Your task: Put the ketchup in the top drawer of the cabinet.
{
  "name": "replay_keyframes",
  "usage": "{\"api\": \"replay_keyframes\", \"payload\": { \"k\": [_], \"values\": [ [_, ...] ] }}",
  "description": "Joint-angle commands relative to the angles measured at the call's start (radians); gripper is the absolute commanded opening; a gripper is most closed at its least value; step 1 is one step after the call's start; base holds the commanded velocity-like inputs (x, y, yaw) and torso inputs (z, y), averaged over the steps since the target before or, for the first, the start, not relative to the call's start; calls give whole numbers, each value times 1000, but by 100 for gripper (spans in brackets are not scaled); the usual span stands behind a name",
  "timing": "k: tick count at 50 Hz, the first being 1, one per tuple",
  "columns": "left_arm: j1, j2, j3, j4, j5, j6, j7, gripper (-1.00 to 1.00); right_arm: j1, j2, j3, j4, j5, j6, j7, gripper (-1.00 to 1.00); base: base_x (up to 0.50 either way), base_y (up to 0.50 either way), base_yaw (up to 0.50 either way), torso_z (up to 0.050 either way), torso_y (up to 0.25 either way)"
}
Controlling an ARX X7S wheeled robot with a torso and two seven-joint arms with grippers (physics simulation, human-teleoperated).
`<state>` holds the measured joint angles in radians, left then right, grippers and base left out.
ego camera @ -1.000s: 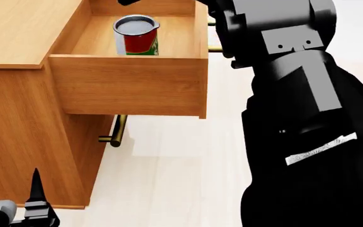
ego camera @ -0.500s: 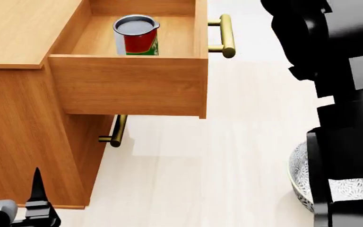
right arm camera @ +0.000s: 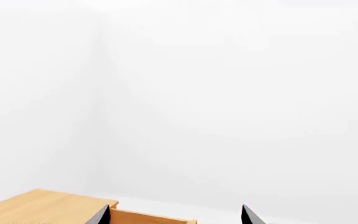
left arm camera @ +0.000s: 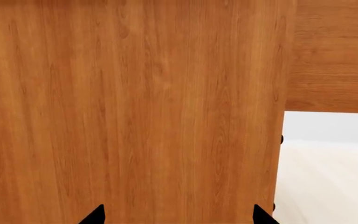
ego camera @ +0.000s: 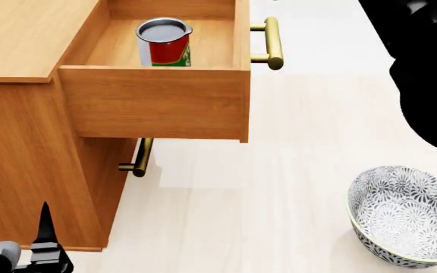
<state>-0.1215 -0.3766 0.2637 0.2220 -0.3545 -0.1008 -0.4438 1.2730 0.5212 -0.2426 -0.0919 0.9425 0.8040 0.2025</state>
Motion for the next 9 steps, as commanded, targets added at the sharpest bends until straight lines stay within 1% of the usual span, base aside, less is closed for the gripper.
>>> {"api": "replay_keyframes", "payload": {
  "k": [1, 3, 9],
  "values": [
    [0, -5, 2, 10, -4, -5, -1, 100, -177, 98, 120, -236, 87, 25, 125, 100, 0, 0, 0, 0, 0],
    [0, -6, 2, 9, -5, -5, 0, 100, -197, 110, 128, -261, 88, 23, 133, 100, 0, 0, 0, 0, 0],
    [7, -8, 0, 11, -4, 1, -4, 100, -289, 149, 213, -356, 164, 24, 187, 100, 0, 0, 0, 0, 0]
  ]
}}
